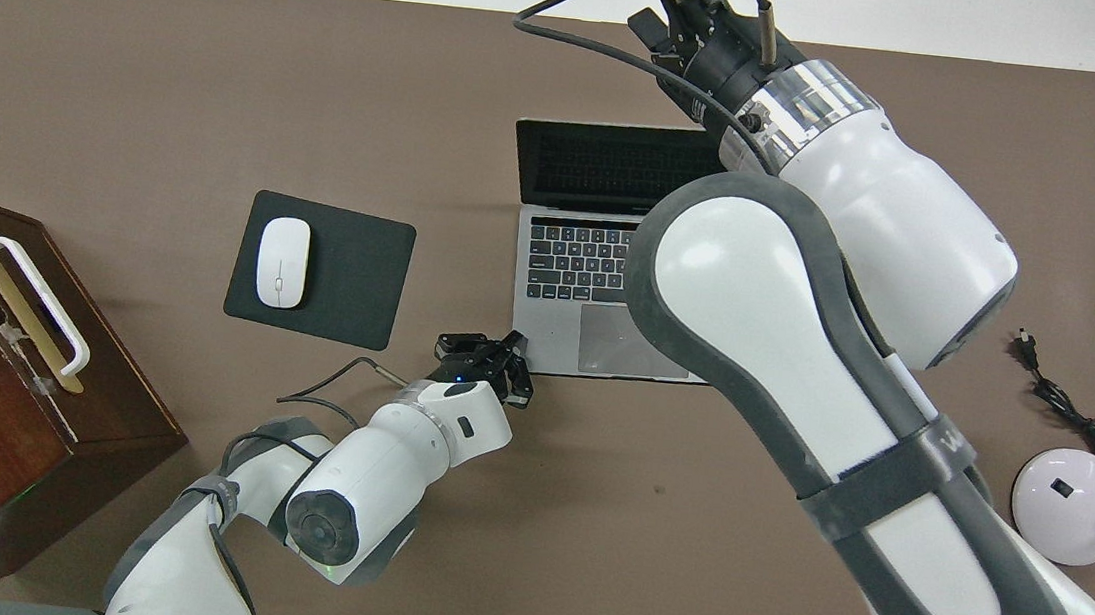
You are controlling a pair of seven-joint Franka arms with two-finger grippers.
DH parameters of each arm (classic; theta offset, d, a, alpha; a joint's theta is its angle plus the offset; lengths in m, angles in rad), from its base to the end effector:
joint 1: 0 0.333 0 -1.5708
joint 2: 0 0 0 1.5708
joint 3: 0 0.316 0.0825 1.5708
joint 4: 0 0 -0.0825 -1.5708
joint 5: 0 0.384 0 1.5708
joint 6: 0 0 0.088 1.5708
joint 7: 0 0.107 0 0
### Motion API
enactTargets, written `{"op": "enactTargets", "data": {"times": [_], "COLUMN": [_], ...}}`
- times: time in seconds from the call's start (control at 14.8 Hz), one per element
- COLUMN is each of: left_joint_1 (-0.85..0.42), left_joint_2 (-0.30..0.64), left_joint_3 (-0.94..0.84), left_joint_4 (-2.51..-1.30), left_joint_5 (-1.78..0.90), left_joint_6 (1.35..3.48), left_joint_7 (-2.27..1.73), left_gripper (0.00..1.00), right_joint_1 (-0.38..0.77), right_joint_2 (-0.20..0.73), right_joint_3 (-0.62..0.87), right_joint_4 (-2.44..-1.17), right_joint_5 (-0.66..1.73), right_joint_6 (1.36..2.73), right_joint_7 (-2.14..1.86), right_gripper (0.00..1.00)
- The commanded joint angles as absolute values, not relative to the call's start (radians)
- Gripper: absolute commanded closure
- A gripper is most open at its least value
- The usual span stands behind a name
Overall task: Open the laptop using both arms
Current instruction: 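Push the lid farther open with the right gripper, away from the robot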
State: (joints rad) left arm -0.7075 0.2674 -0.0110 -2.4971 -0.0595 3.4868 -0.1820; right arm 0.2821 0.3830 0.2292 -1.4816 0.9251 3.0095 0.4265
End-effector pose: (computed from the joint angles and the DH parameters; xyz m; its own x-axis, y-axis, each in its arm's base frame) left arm 0.3944 -0.3355 0.2671 0.7033 -0.2990 0.6450 -0.4960 -0.8563 0.1439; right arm 0.6615 0.2676 0.5717 0.6199 -0.7798 0.0875 -0.2195 -0.2793 -0.9348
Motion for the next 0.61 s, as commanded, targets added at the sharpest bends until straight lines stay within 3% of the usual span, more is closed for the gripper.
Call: {"op": "enactTargets", "data": {"times": [0.0, 0.54], "left_joint_1": [-0.729, -0.727], "left_joint_2": [0.313, 0.282], "left_joint_3": [-0.002, -0.002], "left_joint_4": [-2.470, -2.465], "left_joint_5": [-0.074, -0.074], "left_joint_6": [3.504, 3.502], "left_joint_7": [-0.231, -0.313], "left_gripper": [1.00, 1.00], "right_joint_1": [0.264, 0.187], "right_joint_2": [0.411, 0.410], "right_joint_3": [0.175, 0.146], "right_joint_4": [-1.402, -1.263], "right_joint_5": [0.703, 0.324], "right_joint_6": [2.874, 2.542], "right_joint_7": [0.572, 0.661], "right_gripper": [0.00, 0.00]}}
